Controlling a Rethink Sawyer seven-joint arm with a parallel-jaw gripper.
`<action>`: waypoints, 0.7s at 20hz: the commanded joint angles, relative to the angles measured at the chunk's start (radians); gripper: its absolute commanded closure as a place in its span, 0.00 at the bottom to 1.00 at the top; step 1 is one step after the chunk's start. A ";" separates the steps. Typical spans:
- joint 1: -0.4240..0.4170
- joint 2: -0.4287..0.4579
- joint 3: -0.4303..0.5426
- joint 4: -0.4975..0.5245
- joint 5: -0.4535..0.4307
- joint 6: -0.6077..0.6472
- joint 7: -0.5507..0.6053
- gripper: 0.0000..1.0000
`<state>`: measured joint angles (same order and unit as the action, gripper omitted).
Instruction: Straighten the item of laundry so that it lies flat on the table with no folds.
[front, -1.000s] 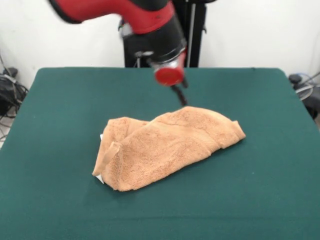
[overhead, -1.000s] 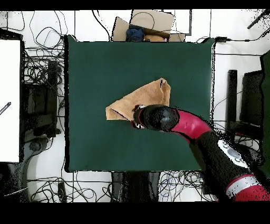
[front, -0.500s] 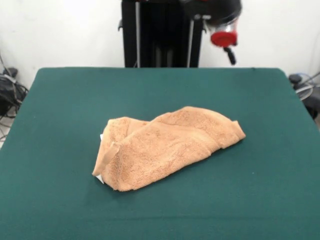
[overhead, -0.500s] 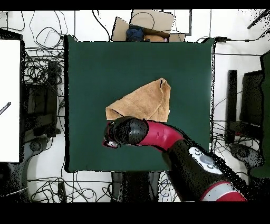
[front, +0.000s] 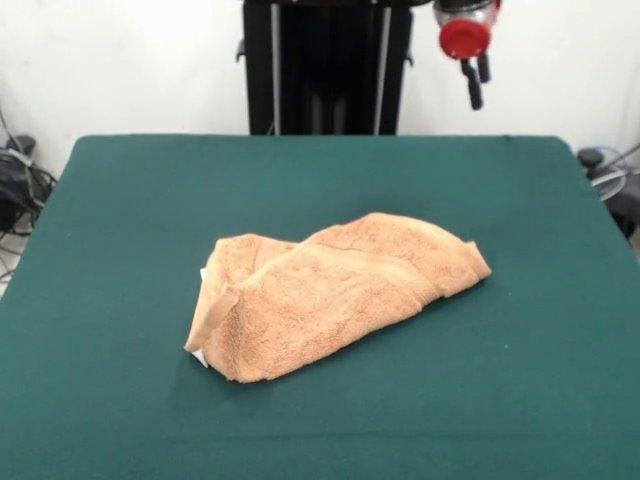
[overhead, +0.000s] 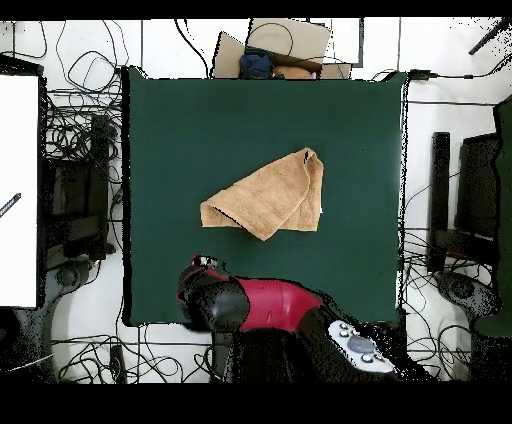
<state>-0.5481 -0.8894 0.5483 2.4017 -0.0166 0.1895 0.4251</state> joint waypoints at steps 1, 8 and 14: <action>0.124 -0.077 -0.069 0.166 -0.068 -0.229 0.372 0.00; 0.416 -0.170 -0.265 0.188 0.036 -0.290 0.417 0.00; 0.869 -0.080 -0.639 0.055 0.206 -0.309 0.350 0.00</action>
<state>0.0259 -1.0021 0.2479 2.5196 0.0334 -0.0762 0.5138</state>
